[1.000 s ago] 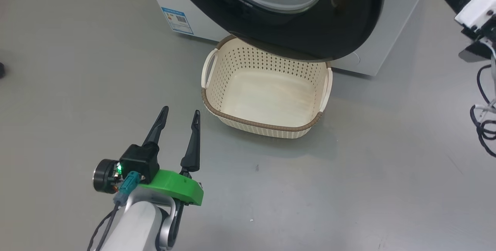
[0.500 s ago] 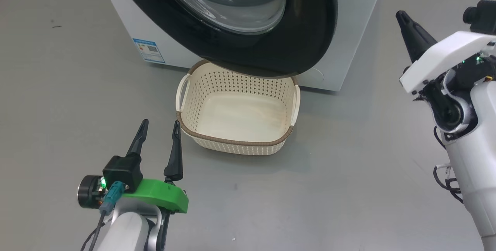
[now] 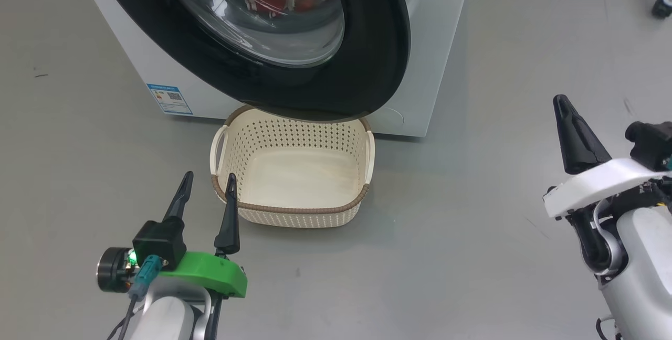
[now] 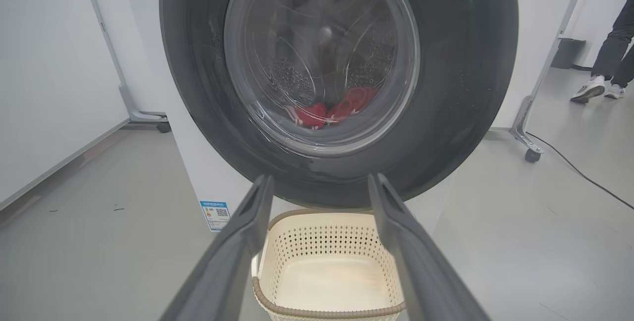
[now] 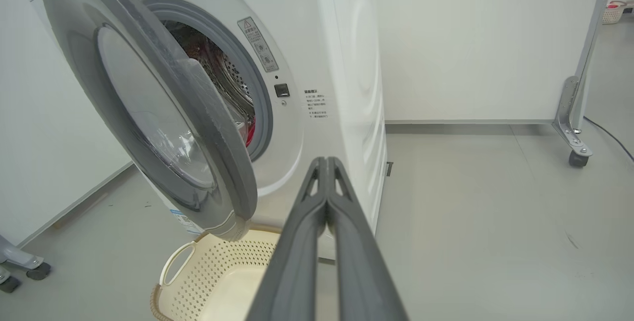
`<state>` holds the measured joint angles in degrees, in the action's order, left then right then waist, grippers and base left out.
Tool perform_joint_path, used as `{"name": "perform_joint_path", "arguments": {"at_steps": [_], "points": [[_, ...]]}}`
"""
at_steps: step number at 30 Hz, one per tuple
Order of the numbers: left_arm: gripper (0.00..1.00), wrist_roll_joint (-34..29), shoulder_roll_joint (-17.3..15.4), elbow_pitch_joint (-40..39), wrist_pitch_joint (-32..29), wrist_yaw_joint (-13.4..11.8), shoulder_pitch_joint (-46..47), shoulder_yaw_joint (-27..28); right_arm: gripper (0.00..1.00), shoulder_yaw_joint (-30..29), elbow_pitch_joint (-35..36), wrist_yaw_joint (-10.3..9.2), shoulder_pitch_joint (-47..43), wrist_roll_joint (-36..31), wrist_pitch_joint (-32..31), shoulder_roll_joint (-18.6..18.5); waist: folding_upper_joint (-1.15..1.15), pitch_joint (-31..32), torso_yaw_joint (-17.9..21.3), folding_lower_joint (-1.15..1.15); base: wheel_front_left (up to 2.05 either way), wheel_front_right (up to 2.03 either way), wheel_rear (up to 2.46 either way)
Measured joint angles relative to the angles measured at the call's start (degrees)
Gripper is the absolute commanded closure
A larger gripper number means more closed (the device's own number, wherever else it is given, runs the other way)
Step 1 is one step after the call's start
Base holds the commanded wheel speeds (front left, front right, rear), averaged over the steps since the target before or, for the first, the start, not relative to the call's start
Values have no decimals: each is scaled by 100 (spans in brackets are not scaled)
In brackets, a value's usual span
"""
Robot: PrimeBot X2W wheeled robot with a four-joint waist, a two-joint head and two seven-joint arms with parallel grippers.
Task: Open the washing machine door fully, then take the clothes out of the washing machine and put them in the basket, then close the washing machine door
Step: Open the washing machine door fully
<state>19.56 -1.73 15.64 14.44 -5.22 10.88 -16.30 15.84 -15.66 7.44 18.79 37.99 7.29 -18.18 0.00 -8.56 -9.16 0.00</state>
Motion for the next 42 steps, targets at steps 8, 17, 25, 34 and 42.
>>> {"name": "perform_joint_path", "arguments": {"at_steps": [8, 17, 25, 34, 42], "points": [[0, -44, -5, -9, 0, 56, -97, 114, 0, -45, 172, -196, -637, -299, 714, 169, 0, 81, 102, 0, 0, 0, 0], [0, -59, -8, -19, 0, 104, -181, 151, 0, -76, 282, -266, -943, -359, 714, 375, 0, 99, 144, 0, 0, 0, 0], [0, -62, -8, -21, 0, 149, -209, 163, 0, -110, 363, -307, -1146, -431, 714, 466, 0, 128, 176, 0, 0, 0, 0], [0, -97, -10, -41, 0, 157, -218, 188, 0, -187, 465, -307, -1237, -536, 714, 511, 0, 151, 193, 0, 0, 0, 0], [0, -97, -10, -43, 0, 198, -241, 189, 0, -278, 592, -307, -1270, -601, 715, 559, 0, 137, 176, 0, 0, 0, 0]]}}
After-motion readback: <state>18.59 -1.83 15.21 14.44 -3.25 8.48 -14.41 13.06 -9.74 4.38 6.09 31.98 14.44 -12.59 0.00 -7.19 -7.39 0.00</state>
